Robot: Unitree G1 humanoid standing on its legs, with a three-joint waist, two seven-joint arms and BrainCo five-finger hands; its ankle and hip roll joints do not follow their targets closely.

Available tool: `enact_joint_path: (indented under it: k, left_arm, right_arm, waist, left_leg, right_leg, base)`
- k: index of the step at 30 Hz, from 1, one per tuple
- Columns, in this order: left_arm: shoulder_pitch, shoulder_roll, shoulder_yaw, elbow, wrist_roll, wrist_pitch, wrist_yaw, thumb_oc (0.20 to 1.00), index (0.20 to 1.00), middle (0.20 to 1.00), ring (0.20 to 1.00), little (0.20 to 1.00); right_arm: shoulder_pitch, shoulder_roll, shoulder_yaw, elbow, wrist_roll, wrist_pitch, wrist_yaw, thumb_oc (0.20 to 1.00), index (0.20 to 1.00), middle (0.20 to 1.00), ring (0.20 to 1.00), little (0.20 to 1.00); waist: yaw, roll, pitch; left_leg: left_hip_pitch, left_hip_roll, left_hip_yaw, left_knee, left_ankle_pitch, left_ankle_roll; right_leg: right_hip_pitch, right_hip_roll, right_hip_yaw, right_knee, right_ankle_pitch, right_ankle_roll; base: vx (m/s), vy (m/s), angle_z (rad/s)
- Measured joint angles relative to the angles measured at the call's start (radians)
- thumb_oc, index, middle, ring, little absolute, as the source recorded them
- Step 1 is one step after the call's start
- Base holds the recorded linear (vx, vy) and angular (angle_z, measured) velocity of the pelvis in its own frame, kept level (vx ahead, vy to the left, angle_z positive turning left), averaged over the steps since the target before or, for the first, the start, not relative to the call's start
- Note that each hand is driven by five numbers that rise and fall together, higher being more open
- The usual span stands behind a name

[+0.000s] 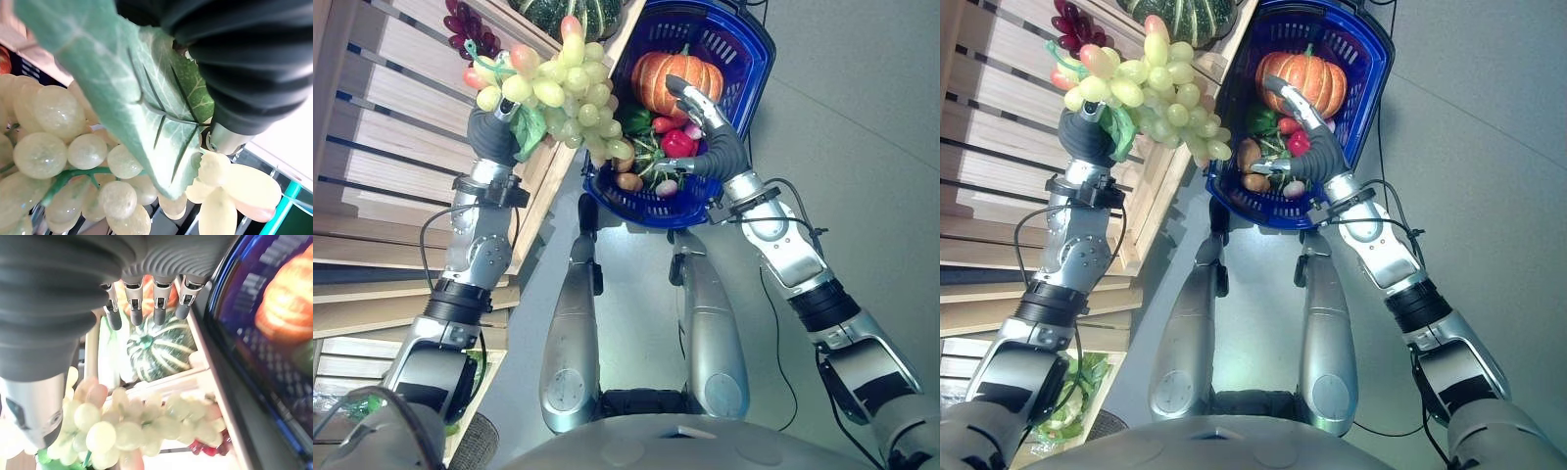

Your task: Pick up fruits and vegetables into the basket

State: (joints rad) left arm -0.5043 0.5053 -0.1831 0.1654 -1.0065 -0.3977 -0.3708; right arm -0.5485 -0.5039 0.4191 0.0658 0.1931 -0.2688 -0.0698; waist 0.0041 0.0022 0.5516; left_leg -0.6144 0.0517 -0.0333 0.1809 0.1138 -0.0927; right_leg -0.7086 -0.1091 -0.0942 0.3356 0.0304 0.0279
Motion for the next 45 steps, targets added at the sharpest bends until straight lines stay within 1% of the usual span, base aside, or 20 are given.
enact_joint_path:
  k: [5,14,15,21,24,27,31,32,36,38,40,45]
  left_arm:
    - [-0.017,0.001,-0.030,-0.066,0.025,0.026,-0.024,0.200,0.200,0.200,0.200,0.200]
    - [-0.066,0.002,-0.080,-0.083,0.025,0.055,-0.055,0.200,0.200,0.200,0.200,0.200]
    - [-0.066,0.004,-0.087,-0.089,0.025,0.067,-0.056,0.200,0.200,0.200,0.200,0.200]
    - [-0.067,0.020,-0.098,-0.120,0.024,0.071,-0.071,0.200,0.200,0.200,0.200,0.200]
    - [-0.083,0.020,-0.106,-0.122,0.024,0.075,-0.080,0.200,0.200,0.200,0.200,0.200]
    - [-0.093,0.020,-0.107,-0.122,0.023,0.089,-0.089,0.200,0.200,0.200,0.200,0.200]
    - [-0.100,0.022,-0.123,-0.122,0.014,0.090,-0.090,0.200,0.200,0.200,0.200,0.200]
    - [-0.100,0.022,-0.126,-0.122,0.005,0.090,-0.090,0.200,0.200,0.200,0.200,0.200]
    - [-0.101,0.034,-0.135,-0.121,0.004,0.090,-0.091,0.200,0.200,0.200,0.200,0.200]
    - [-0.101,0.045,-0.137,-0.122,0.000,0.090,-0.106,0.200,0.200,0.200,0.200,0.200]
    - [-0.103,0.049,-0.159,-0.122,-0.013,0.090,-0.129,0.200,0.200,0.200,0.200,0.200]
    - [-0.104,0.049,-0.176,-0.122,-0.015,0.090,-0.140,0.200,0.200,0.200,0.200,0.200]
  right_arm:
    - [-0.023,0.003,0.038,-0.003,0.075,0.032,0.035,1.000,1.000,1.000,1.000,1.000]
    - [-0.062,0.015,0.080,-0.032,0.190,0.059,0.033,1.000,1.000,1.000,1.000,1.000]
    - [-0.069,0.016,0.083,-0.032,0.217,0.068,0.033,1.000,1.000,1.000,1.000,1.000]
    - [-0.081,0.016,0.110,-0.033,0.270,0.098,0.037,1.000,1.000,1.000,1.000,1.000]
    - [-0.089,0.017,0.130,-0.033,0.329,0.117,0.051,1.000,1.000,1.000,1.000,1.000]
    - [-0.089,0.016,0.145,-0.034,0.363,0.121,0.055,1.000,1.000,1.000,1.000,1.000]
    - [-0.088,0.018,0.149,-0.034,0.399,0.127,0.058,1.000,1.000,1.000,1.000,1.000]
    - [-0.088,0.018,0.150,-0.034,0.416,0.130,0.060,0.200,0.200,0.200,0.200,0.200]
    - [-0.090,0.016,0.171,-0.037,0.438,0.134,0.083,0.200,0.200,0.200,0.200,0.200]
    - [-0.091,0.017,0.175,-0.037,0.460,0.139,0.081,0.200,0.200,0.200,0.200,0.200]
    - [-0.095,0.016,0.176,-0.037,0.477,0.144,0.077,0.200,0.200,0.200,0.200,0.200]
    - [-0.095,0.017,0.192,-0.037,0.495,0.146,0.079,0.200,0.200,0.200,0.200,0.200]
  waist:
    - [0.012,0.002,0.001]
    - [0.020,0.002,0.001]
    - [0.020,0.002,0.001]
    - [0.020,0.002,0.001]
    - [0.022,0.002,0.001]
    - [0.022,0.002,0.001]
    - [0.021,0.002,0.001]
    - [0.021,0.002,0.001]
    - [0.021,0.002,0.001]
    - [0.022,0.002,0.001]
    - [0.023,0.002,0.001]
    - [0.022,0.002,0.001]
  left_leg:
    - [0.008,0.000,0.001,-0.015,0.008,-0.001]
    - [0.011,-0.001,0.000,-0.015,0.009,-0.002]
    - [0.011,-0.001,0.000,-0.015,0.009,-0.002]
    - [0.011,-0.001,0.000,-0.015,0.009,-0.002]
    - [0.011,-0.001,0.000,-0.015,0.009,-0.002]
    - [0.012,-0.001,0.000,-0.015,0.009,-0.003]
    - [0.012,-0.001,0.000,-0.015,0.010,-0.003]
    - [0.012,-0.001,0.000,-0.015,0.010,-0.003]
    - [0.012,-0.001,0.000,-0.015,0.010,-0.003]
    - [0.012,-0.001,0.000,-0.015,0.010,-0.003]
    - [0.012,-0.001,0.000,-0.015,0.010,-0.003]
    - [0.013,-0.001,0.000,-0.015,0.010,-0.003]
  right_leg:
    - [-0.002,-0.001,0.000,0.003,-0.002,-0.003]
    - [-0.003,-0.002,-0.001,0.014,-0.009,-0.004]
    - [-0.003,-0.002,0.000,0.014,-0.009,-0.004]
    - [-0.003,-0.002,0.000,0.014,-0.009,-0.004]
    - [-0.002,-0.002,-0.001,0.015,-0.009,-0.004]
    - [-0.002,-0.002,-0.001,0.015,-0.009,-0.004]
    - [-0.002,-0.002,-0.001,0.015,-0.009,-0.004]
    - [-0.002,-0.002,-0.001,0.015,-0.009,-0.004]
    - [-0.002,-0.002,-0.001,0.014,-0.009,-0.004]
    - [-0.002,-0.002,-0.001,0.014,-0.009,-0.004]
    - [-0.001,-0.003,-0.001,0.014,-0.009,-0.004]
    - [-0.001,-0.003,-0.001,0.014,-0.009,-0.004]
  base:
    - [0.00,0.000,0.00]
    - [0.00,-0.001,0.00]
    - [0.00,0.000,0.00]
    - [0.00,0.000,0.00]
    - [0.00,0.000,0.00]
    - [0.00,0.000,0.00]
    - [0.00,0.000,0.00]
    - [0.00,0.000,0.00]
    - [0.00,0.000,0.00]
    - [0.00,0.000,0.00]
    - [0.00,0.000,0.00]
    - [0.00,0.000,0.00]
